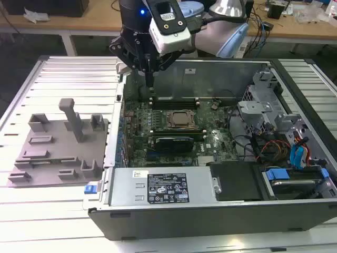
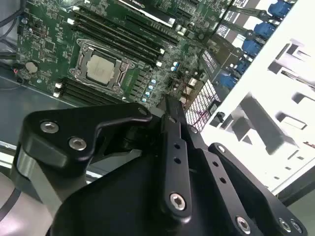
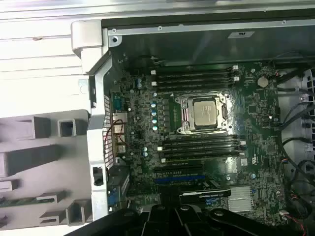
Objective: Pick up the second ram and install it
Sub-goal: 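Reach for the second ram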
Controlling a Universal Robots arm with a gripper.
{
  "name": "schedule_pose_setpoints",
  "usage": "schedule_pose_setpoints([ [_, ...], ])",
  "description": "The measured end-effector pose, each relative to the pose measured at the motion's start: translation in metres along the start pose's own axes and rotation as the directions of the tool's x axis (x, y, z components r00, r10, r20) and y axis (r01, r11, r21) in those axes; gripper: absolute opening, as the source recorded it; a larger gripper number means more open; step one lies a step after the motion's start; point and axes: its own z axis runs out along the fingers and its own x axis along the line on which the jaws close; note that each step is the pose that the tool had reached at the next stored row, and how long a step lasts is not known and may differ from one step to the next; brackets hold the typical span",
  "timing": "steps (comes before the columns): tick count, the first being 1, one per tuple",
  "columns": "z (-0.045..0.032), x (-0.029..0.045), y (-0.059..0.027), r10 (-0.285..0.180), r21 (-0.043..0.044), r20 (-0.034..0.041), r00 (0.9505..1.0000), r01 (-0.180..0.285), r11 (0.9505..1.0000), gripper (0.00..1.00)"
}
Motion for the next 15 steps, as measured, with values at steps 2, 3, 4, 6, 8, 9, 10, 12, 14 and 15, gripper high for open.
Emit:
schedule_pose_setpoints([
  [2, -0.0002, 0.0047, -0.0003, 0.000, 0.0001, 0.0000, 1.0000, 0.000, 1.0000, 0.08],
  [3, -0.0002, 0.0091, -0.0007, 0.000, 0.0001, 0.0001, 1.0000, 0.000, 1.0000, 0.08],
  [4, -0.0004, 0.0146, -0.0011, 0.000, 0.0000, 0.0002, 1.0000, 0.000, 1.0000, 0.08],
  [6, -0.0006, 0.0237, -0.0017, 0.000, -0.0001, 0.0005, 1.0000, 0.000, 1.0000, 0.08],
  [8, -0.0009, 0.0320, -0.0024, 0.000, 0.0000, 0.0004, 1.0000, 0.000, 1.0000, 0.08],
  [9, -0.0010, 0.0384, -0.0028, 0.000, 0.0000, 0.0004, 1.0000, 0.000, 1.0000, 0.08],
  [10, -0.0011, 0.0438, -0.0032, 0.000, -0.0001, 0.0004, 1.0000, 0.000, 1.0000, 0.08],
  [12, -0.0015, 0.0582, -0.0043, 0.000, -0.0001, 0.0005, 1.0000, 0.000, 1.0000, 0.08],
  [14, -0.0016, 0.0633, -0.0047, 0.000, 0.0000, 0.0004, 1.0000, 0.000, 1.0000, 0.08],
  [15, -0.0017, 0.0659, -0.0049, 0.000, -0.0001, 0.0005, 1.0000, 0.000, 1.0000, 0.08],
])
